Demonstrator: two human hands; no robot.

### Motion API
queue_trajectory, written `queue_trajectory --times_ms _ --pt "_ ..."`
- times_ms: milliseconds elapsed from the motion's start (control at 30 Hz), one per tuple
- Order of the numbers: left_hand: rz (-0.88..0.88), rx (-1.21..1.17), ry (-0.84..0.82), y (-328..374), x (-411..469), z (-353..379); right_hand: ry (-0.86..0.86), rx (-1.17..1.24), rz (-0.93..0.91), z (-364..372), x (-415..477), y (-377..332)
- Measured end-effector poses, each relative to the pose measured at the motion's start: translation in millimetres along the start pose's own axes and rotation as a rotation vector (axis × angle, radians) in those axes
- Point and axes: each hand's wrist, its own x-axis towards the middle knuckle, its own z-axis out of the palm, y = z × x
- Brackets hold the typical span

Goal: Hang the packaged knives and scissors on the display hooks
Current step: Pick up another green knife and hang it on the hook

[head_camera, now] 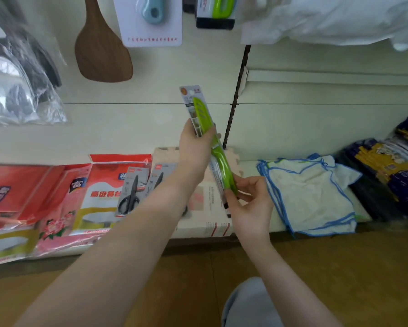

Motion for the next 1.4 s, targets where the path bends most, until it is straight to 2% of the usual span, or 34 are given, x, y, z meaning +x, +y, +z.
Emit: queue_trajectory --times_ms 67,133,367,500,600,767,1067,1133,1233,1400 --pt "0.004 -0.079 -0.051 9 1 0 -0.022 -0.017 -0.019 -1 1 -6" --pt "0.031 -0.033 -0.105 14 0 -1 -0.03 -0.013 -0.027 -1 6 -13" --pt "0.037 0.089 -0.268 23 -16 -5 -0.08 0.283 -0.116 -4 52 -64" --pt "0.035 0.072 -0.331 39 -28 -8 -0.085 0.365 -0.137 -3 70 -90" --pt "0.1 0.107 -0.364 57 -34 -9 -0.107 0.391 -0.169 -4 74 -105" --pt "0.233 0.117 -0.299 94 -43 -6 -0.158 0.51 -0.294 -15 74 -145" --pt "0.677 0.303 -0.226 171 -50 -15 -0.199 0.623 -0.599 -23 80 -220" --pt "0.716 0.319 -0.213 186 -51 -20 -0.223 0.648 -0.625 -25 83 -233" --pt "0.824 0.35 -0.207 224 -45 -20 -0.168 0.634 -0.709 -29 94 -265" --pt "0.939 0.394 -0.11 269 -39 -7 -0.038 0.53 -0.73 -35 106 -301"
